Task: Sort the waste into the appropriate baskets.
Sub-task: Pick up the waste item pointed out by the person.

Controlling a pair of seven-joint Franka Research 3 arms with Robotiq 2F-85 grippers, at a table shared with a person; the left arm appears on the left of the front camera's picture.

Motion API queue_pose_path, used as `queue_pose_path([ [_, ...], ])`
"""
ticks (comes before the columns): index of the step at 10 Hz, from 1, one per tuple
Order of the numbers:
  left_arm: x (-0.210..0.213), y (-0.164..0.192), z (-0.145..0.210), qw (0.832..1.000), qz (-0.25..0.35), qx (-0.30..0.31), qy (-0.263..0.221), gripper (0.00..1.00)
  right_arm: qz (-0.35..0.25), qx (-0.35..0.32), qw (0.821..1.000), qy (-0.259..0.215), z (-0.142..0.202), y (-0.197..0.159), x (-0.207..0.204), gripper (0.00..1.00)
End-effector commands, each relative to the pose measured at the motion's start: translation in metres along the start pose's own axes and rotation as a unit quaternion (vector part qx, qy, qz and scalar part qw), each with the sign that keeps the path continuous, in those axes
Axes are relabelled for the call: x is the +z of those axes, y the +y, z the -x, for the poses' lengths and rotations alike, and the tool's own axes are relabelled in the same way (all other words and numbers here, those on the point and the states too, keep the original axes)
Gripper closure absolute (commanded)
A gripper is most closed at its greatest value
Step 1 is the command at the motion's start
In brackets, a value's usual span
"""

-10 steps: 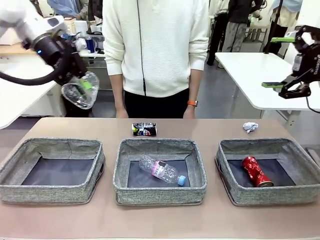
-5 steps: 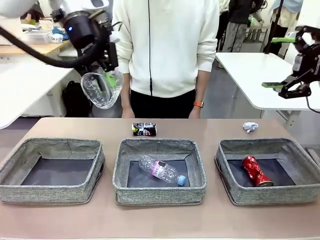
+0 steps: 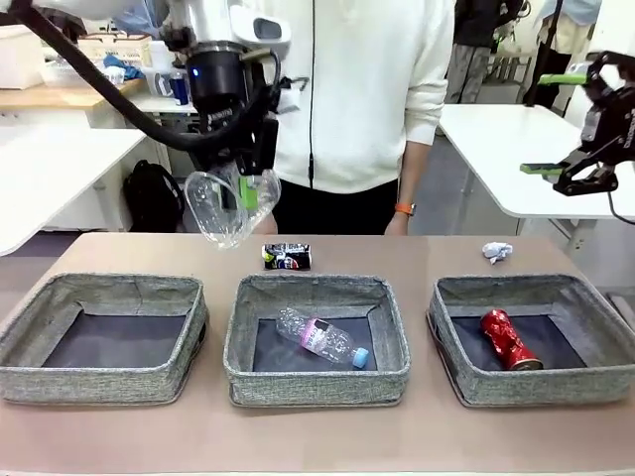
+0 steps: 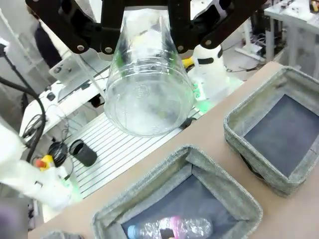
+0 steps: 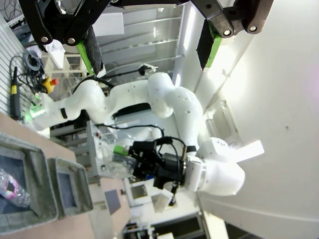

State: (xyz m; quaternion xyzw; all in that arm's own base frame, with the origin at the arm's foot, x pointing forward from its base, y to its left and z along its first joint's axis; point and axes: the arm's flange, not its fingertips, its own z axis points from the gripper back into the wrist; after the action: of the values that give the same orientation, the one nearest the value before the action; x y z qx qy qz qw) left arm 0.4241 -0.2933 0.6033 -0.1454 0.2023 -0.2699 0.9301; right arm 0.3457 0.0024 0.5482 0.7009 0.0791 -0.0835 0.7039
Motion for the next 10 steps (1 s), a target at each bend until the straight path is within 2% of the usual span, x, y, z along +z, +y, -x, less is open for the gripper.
queue_pose_path([
  [1, -0.007, -0.008, 0.000, 1.000, -0.012, -0.016, 0.011, 0.66, -0.002, 0.005, 1.000, 0.002, 0.000, 0.002, 0.000, 0.00],
  [2, -0.008, 0.026, 0.005, 0.996, 0.065, 0.002, -0.054, 0.66, -0.002, 0.005, 1.000, 0.002, 0.000, 0.002, 0.000, 0.00],
  [3, -0.008, 0.020, 0.014, 0.988, 0.066, 0.071, -0.121, 0.66, -0.002, 0.005, 1.000, 0.002, 0.000, 0.002, 0.000, 0.00],
  [4, -0.008, -0.012, 0.029, 0.962, 0.094, 0.149, -0.209, 0.66, -0.002, 0.005, 1.000, 0.002, 0.000, 0.002, 0.000, 0.00],
  [5, -0.011, -0.043, 0.039, 0.950, 0.088, 0.173, -0.244, 0.66, -0.002, 0.005, 1.000, 0.002, 0.000, 0.002, 0.000, 0.00],
  [6, -0.015, -0.073, 0.046, 0.952, 0.076, 0.166, -0.244, 0.66, -0.002, 0.005, 1.000, 0.002, 0.000, 0.002, 0.000, 0.00],
  [7, -0.014, -0.095, 0.048, 0.948, 0.075, 0.189, -0.247, 0.66, -0.002, 0.005, 1.000, 0.002, 0.000, 0.002, 0.000, 0.00],
  [8, -0.006, -0.112, 0.047, 0.951, 0.095, 0.208, -0.207, 0.66, -0.002, 0.005, 1.000, 0.002, 0.000, 0.002, 0.000, 0.00],
  [9, 0.006, -0.127, 0.042, 0.944, 0.121, 0.229, -0.202, 0.66, -0.002, 0.005, 1.000, 0.002, 0.000, 0.002, 0.000, 0.00],
  [10, 0.014, -0.137, 0.038, 0.942, 0.116, 0.250, -0.194, 0.66, -0.002, 0.005, 1.000, 0.002, 0.000, 0.002, 0.000, 0.00],
])
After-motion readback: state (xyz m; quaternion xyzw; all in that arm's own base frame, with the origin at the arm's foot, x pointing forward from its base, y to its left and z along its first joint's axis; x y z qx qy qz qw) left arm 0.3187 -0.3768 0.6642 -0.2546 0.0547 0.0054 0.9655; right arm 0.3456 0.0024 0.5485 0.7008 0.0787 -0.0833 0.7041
